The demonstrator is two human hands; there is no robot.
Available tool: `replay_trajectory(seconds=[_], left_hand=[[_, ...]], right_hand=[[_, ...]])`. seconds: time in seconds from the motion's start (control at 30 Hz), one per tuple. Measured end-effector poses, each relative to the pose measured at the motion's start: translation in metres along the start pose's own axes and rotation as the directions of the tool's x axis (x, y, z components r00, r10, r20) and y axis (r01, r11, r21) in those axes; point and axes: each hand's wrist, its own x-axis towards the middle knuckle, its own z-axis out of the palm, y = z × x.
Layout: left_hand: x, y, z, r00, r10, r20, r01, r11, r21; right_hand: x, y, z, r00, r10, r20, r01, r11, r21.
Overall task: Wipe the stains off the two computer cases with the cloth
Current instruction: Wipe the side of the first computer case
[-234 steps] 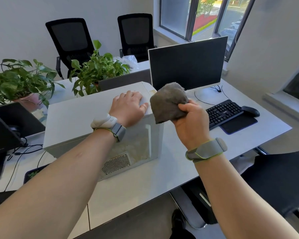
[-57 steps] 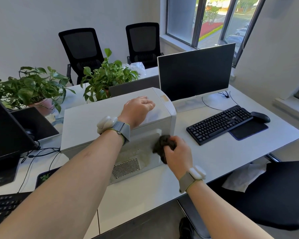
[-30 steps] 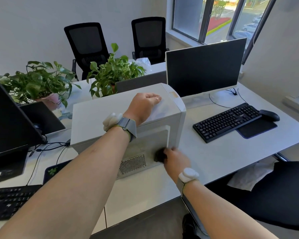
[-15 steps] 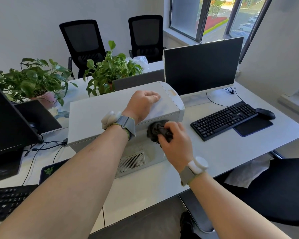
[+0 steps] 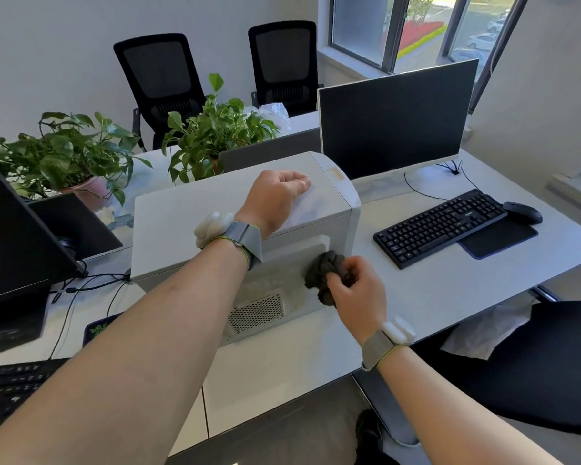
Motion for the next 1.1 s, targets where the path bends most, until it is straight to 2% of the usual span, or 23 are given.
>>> replay_trajectory(seconds=[0.07, 0.17, 0.27, 0.3, 0.37, 0.43, 0.5, 0.57, 0.67, 0.7, 0.77, 0.87, 0.97, 1.03, 1.1], left_hand=[[0.000, 0.001, 0.000, 1.000, -0.009, -0.007, 0.009, 1.000, -0.003], [0.000, 0.002, 0.001, 1.000, -0.011, -0.009, 0.011, 1.000, -0.004], [-0.001, 0.002, 0.002, 1.000, -0.012, -0.010, 0.012, 1.000, 0.023], [-0.001, 0.002, 0.002, 1.000, -0.013, -0.018, 0.013, 0.999, 0.040], [0.000, 0.001, 0.002, 1.000, -0.011, -0.024, 0.013, 0.997, 0.072], [-0.001, 0.001, 0.004, 1.000, -0.012, -0.027, 0.015, 0.994, 0.109], [-0.001, 0.000, 0.003, 0.999, -0.014, -0.032, 0.018, 0.992, 0.128], [-0.001, 0.000, 0.004, 0.999, -0.015, -0.046, 0.021, 0.989, 0.146], [-0.001, 0.002, 0.006, 0.998, -0.012, -0.066, 0.023, 0.985, 0.171], [-0.002, 0.002, 0.006, 0.998, -0.010, -0.070, 0.022, 0.984, 0.178], [-0.002, 0.002, 0.006, 0.997, -0.012, -0.079, 0.026, 0.983, 0.184], [-0.002, 0.002, 0.007, 0.995, -0.019, -0.100, 0.038, 0.981, 0.189], [-0.002, 0.002, 0.007, 0.992, -0.036, -0.123, 0.057, 0.983, 0.173], [-0.002, 0.002, 0.007, 0.990, -0.044, -0.131, 0.065, 0.984, 0.164], [-0.001, 0.001, 0.008, 0.990, -0.050, -0.136, 0.071, 0.985, 0.160]], right_hand=[[0.009, -0.025, -0.003, 0.990, -0.129, -0.055, 0.135, 0.985, 0.108], [0.017, -0.033, 0.006, 0.959, -0.274, -0.079, 0.277, 0.960, 0.034], [0.011, -0.004, 0.019, 0.955, -0.296, -0.035, 0.294, 0.955, -0.051], [0.008, 0.008, 0.022, 0.972, -0.232, 0.034, 0.234, 0.967, -0.099], [0.008, 0.032, 0.031, 0.984, 0.018, 0.177, 0.030, 0.964, -0.265], [0.014, 0.050, 0.038, 0.929, 0.262, 0.262, -0.152, 0.915, -0.375], [0.019, 0.064, 0.047, 0.879, 0.370, 0.301, -0.180, 0.841, -0.509], [0.021, 0.071, 0.058, 0.844, 0.397, 0.360, -0.121, 0.796, -0.594], [0.016, 0.060, 0.063, 0.804, 0.389, 0.451, -0.107, 0.840, -0.532], [0.013, 0.052, 0.063, 0.805, 0.397, 0.441, -0.159, 0.861, -0.483], [0.007, 0.037, 0.058, 0.812, 0.432, 0.393, -0.335, 0.895, -0.293], [0.000, 0.010, 0.043, 0.881, 0.344, 0.323, -0.365, 0.931, 0.003], [0.002, -0.015, 0.022, 0.944, 0.234, 0.231, -0.284, 0.934, 0.218], [0.007, -0.025, 0.013, 0.984, 0.114, 0.140, -0.154, 0.934, 0.322], [0.013, -0.025, 0.008, 0.994, -0.060, 0.091, 0.031, 0.957, 0.290]])
